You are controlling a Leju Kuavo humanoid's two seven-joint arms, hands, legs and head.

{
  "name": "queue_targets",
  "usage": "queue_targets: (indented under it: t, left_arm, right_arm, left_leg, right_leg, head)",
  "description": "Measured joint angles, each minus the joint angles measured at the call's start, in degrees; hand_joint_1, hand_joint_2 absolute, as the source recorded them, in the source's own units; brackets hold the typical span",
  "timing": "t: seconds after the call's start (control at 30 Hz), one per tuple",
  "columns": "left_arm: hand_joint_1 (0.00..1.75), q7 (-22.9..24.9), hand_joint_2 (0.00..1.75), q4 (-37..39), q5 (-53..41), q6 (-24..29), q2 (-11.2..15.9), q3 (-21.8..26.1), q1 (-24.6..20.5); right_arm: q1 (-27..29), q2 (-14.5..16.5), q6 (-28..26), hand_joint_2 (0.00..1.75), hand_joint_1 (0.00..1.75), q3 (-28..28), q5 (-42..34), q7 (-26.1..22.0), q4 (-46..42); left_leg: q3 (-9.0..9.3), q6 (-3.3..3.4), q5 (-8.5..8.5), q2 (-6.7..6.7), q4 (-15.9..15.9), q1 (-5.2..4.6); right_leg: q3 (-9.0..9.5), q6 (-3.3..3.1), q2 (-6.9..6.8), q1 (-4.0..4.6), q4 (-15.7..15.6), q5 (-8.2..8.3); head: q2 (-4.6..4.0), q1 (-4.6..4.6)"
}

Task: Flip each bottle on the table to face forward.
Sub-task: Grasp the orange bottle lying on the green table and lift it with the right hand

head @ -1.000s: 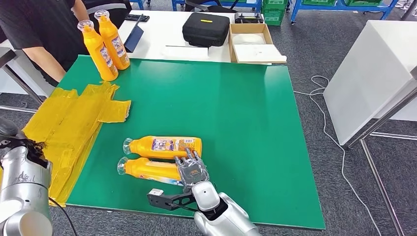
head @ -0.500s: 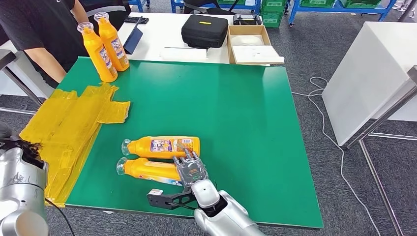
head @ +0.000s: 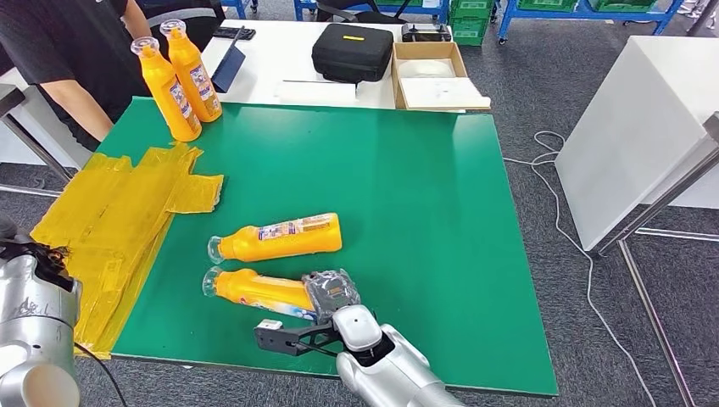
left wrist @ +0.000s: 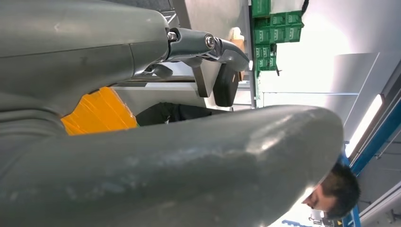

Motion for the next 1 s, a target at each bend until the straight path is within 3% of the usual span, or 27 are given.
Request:
queue_targets:
  t: [0.4, 0.57, 0.7, 0.83, 1.0]
  left_arm:
    - [0.0, 0.0, 0.0, 0.5, 0.5, 0.1, 0.0, -0.1, -0.1]
    - [0.0, 0.7, 0.0, 1.7, 0.9, -6.5, -0.1, -1.2, -0.2]
    - [0.0, 2.8, 1.75, 1.7, 2.9, -13.8, -0.7, -2.7, 0.4]
    - [0.0, 6.6, 1.75, -1.0, 6.5, -21.7, -2.4, -5.0, 2.9]
    - [0.0, 9.9, 1.75, -7.4, 9.2, -23.6, -5.0, -8.4, 6.6]
  right_arm:
    - [-0.4, 0.0, -0.2, 1.75, 1.75, -0.5, -2.6, -1.7, 0.4]
    - [-1.6, -0.3, -1.3, 1.75, 1.75, -4.6, -11.3, -6.1, -1.2]
    - [-1.7, -1.8, 0.4, 1.75, 1.75, -8.5, -16.1, -7.3, -6.5]
    - [-1.9, -3.7, 2.0, 1.75, 1.75, -11.5, -19.6, -7.7, -14.3]
    - [-2.8, -6.0, 3.9, 1.75, 1.75, -13.8, -21.6, -7.4, -23.1]
  left_leg:
    - [-0.03, -0.03, -0.06, 0.03, 0.0, 0.0]
    - [-0.2, -0.01, -0.02, 0.03, 0.0, 0.0]
    - [-0.82, 0.12, 0.25, 0.04, 0.1, 0.01]
    - [-1.3, 0.15, 0.4, 0.02, 0.1, -0.01]
    - [-1.58, 0.15, 0.38, 0.03, 0.1, -0.02]
  right_leg:
    - [-0.03, 0.07, 0.06, -0.01, 0.0, -0.06]
    - [-0.14, 0.07, 0.06, -0.04, 0.0, -0.02]
    - [-0.52, 0.09, 0.06, -0.06, 0.1, 0.16]
    - [-0.91, 0.2, 0.06, -0.05, 0.1, 0.25]
    - [-1.12, 0.21, 0.06, -0.05, 0.1, 0.24]
  head:
    - [0.0, -0.01]
    - [0.0, 0.0]
    - [0.0, 0.0]
    - [0.0, 0.0]
    - [0.0, 0.01]
